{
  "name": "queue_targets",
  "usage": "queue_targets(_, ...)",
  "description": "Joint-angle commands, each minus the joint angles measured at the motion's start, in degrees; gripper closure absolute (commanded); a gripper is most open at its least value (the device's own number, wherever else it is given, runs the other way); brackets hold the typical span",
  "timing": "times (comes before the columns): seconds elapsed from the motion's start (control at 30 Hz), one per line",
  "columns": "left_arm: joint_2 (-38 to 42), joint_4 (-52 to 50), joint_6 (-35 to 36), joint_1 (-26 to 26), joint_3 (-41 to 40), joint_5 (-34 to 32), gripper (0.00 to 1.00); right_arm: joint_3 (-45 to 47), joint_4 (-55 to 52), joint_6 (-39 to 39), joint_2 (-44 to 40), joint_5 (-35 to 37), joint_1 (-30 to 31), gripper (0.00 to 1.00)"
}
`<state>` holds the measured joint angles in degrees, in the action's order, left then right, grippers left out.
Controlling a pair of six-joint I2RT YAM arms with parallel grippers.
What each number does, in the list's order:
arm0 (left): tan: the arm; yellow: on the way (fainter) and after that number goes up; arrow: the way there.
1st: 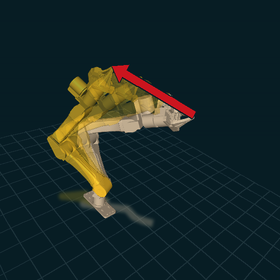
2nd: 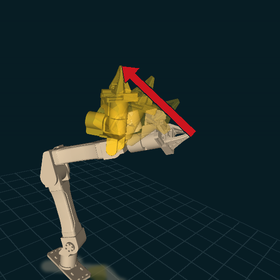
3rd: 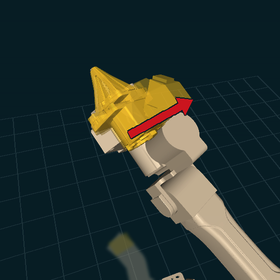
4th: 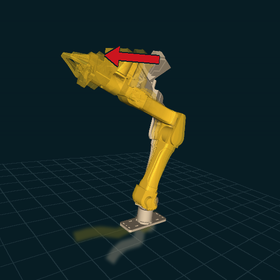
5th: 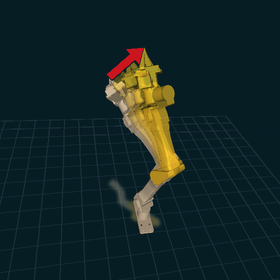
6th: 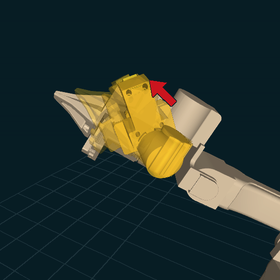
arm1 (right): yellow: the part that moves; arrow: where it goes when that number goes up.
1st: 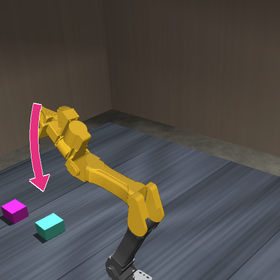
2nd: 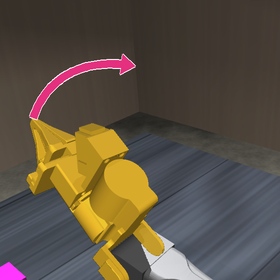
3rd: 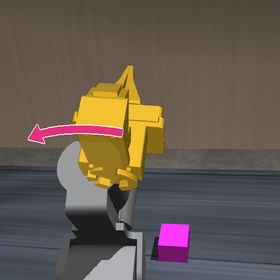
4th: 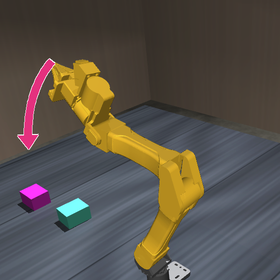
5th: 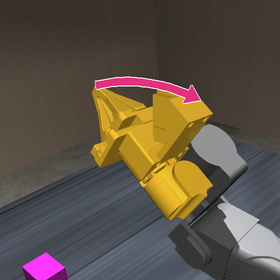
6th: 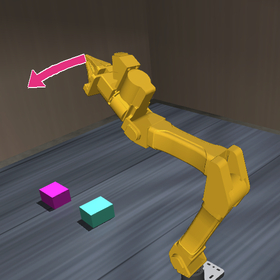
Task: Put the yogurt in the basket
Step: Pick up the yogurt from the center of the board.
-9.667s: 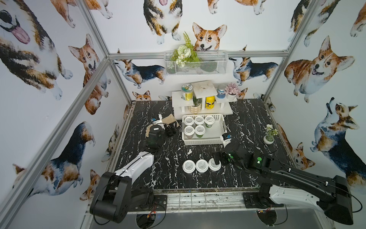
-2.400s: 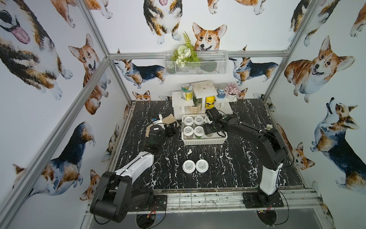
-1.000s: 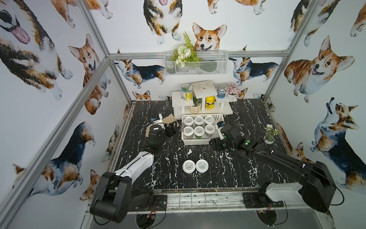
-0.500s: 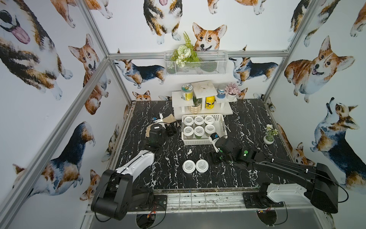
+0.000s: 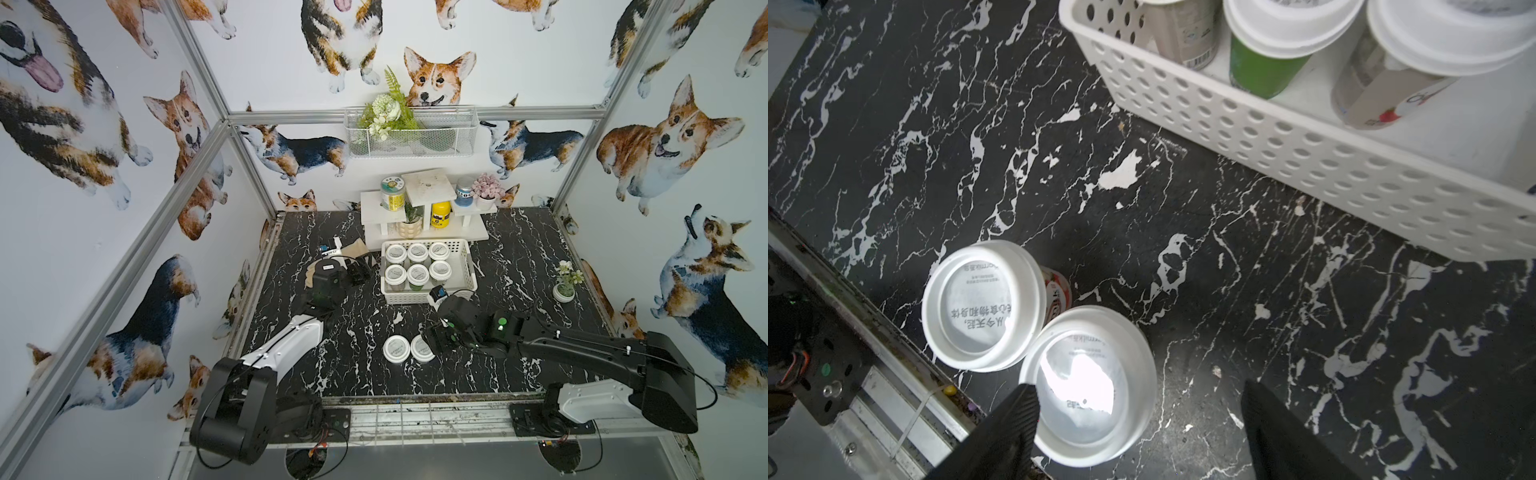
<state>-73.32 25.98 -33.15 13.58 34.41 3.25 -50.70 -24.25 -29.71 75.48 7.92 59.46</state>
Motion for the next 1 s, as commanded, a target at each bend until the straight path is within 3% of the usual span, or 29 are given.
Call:
queue_targets(0.0, -0.51, 0.89, 0.35, -0.04, 0.56, 0.75, 0.19, -1.16, -1.69, -1.71, 2.08, 0.12, 2.55, 0.18)
queue_targets(0.2, -0.14, 1.2, 0.36, -0.09, 0.21, 0.8, 0.19, -3.39, -3.55, -2.37, 5.97, 2.51, 5.96, 0.15)
queue_targets(0.63, -0.2, 1.26, 0.21, -0.09, 0.21, 0.8, 0.19, -5.3, -6.15, -3.07, 9.44, 5.68, 6.57, 0.14)
queue_targets(0.97, -0.07, 1.31, 0.27, -0.12, 0.13, 0.79, 0.19, -5.86, -6.51, -2.81, 10.51, 5.79, 6.46, 0.19)
